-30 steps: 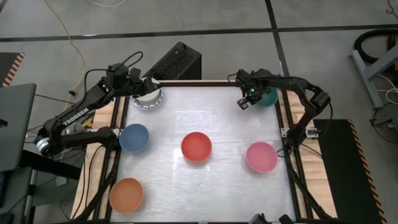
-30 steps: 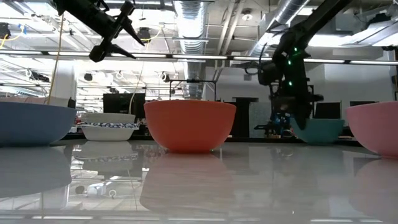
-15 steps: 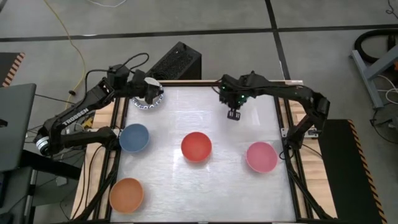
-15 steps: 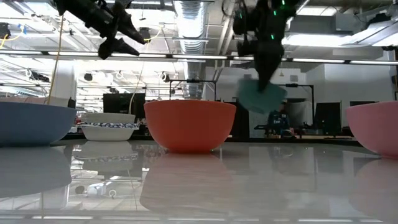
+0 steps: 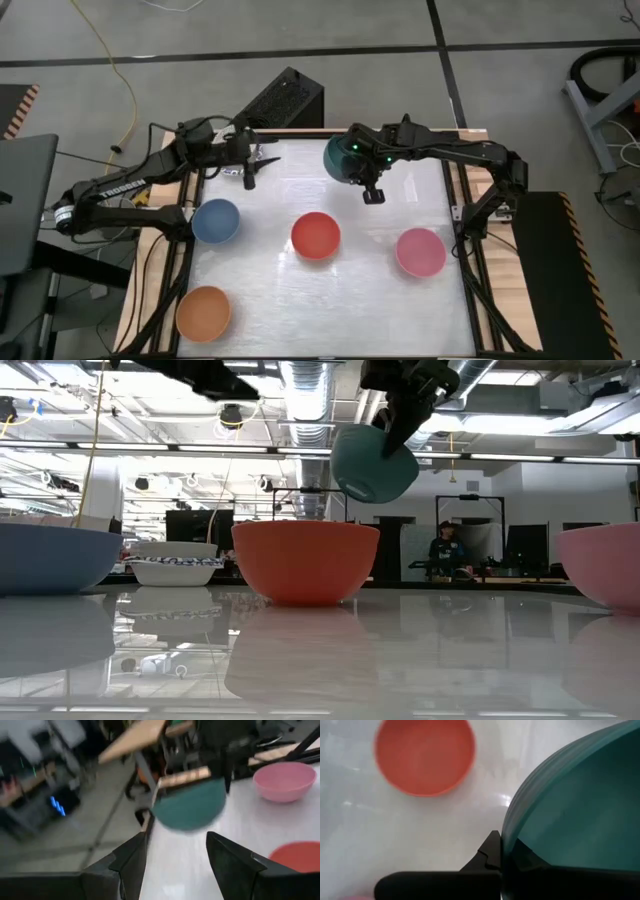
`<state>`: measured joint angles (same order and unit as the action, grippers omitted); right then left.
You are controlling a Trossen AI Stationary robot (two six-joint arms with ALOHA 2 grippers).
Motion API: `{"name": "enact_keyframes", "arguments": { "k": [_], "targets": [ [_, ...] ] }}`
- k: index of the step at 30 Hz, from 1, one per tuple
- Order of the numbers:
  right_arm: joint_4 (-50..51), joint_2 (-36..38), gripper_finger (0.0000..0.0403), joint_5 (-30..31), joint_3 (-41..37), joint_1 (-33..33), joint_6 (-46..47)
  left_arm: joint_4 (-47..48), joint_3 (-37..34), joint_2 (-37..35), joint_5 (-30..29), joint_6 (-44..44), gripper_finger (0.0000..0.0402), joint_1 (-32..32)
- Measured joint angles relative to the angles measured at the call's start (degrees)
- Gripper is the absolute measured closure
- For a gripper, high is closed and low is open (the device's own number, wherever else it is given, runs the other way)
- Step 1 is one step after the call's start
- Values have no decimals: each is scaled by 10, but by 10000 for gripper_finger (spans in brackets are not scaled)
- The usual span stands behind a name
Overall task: Nest bowls inside each other
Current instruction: Stack the green bowl on top of the white bowl
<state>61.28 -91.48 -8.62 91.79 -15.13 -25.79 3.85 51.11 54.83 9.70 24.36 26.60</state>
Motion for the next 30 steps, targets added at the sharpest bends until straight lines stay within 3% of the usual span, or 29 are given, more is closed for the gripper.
{"name": "enact_keyframes", "arguments": {
  "k": [13,24,30],
  "targets": [
    [0,-46,394,-21,0,47,-42,-31,2,79,21,129,207,-50],
    [20,-102,394,-2,37,72,-61,204,156,195,30,234,207,-68],
    [60,-140,394,26,90,84,-77,263,214,249,31,322,207,-83]
  ]
}}
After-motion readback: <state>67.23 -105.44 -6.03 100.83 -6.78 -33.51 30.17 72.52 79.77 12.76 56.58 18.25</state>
